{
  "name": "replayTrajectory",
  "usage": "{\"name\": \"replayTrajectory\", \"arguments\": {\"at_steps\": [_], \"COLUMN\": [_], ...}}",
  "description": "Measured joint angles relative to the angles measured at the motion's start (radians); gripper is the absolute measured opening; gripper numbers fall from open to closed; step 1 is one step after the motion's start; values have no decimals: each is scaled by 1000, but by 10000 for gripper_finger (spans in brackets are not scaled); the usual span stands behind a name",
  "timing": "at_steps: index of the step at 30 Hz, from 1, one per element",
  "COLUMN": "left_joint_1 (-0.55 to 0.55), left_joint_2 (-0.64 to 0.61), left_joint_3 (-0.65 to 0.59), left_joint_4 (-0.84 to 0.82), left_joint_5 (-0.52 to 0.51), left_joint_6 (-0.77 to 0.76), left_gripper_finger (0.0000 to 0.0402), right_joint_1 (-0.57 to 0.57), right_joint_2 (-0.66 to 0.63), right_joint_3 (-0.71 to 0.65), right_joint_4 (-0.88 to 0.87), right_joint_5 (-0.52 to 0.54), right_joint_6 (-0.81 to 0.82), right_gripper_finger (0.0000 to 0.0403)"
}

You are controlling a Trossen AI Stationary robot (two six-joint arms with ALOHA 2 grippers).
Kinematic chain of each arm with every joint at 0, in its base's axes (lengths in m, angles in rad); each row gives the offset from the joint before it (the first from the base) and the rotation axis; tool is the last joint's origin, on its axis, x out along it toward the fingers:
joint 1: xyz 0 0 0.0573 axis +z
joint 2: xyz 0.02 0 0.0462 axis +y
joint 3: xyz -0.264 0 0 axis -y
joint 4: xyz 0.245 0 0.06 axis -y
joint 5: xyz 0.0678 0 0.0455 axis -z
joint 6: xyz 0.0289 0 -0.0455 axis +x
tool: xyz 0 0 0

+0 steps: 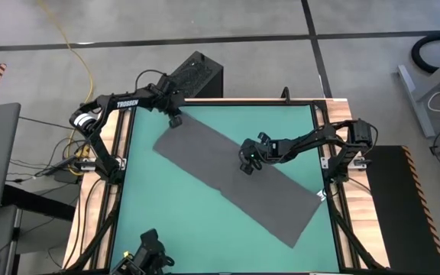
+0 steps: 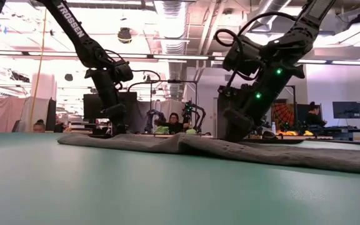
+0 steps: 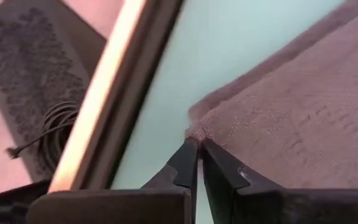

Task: Roll towel into tight, uniform cylinder
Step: Roll the gray towel

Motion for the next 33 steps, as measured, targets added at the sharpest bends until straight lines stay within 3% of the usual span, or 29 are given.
{"name": "replayTrajectory", "arguments": {"at_steps": [8,13,16,20,22,24,33], "left_joint_1": [0,1,-4,-29,-79,-161,-604], "left_joint_2": [0,-23,-47,-60,-60,-60,-61], "left_joint_3": [0,0,0,0,-18,-56,-167], "left_joint_4": [18,34,34,50,96,151,226], "left_joint_5": [-78,-130,-62,190,293,304,58], "left_joint_6": [-38,-99,-141,-266,-314,-338,-348], "left_gripper_finger": [50,56,56,57,57,57,57], "right_joint_1": [4,15,15,37,64,99,323], "right_joint_2": [-21,-92,-140,-186,-195,-196,-196], "right_joint_3": [-1,-1,-1,-1,-1,-1,0], "right_joint_4": [-23,-73,-111,-128,-124,-123,-85], "right_joint_5": [25,15,-29,-107,-140,-151,-125], "right_joint_6": [-22,-29,-28,-18,-15,4,103], "right_gripper_finger": [190,215,218,219,219,219,219]}}
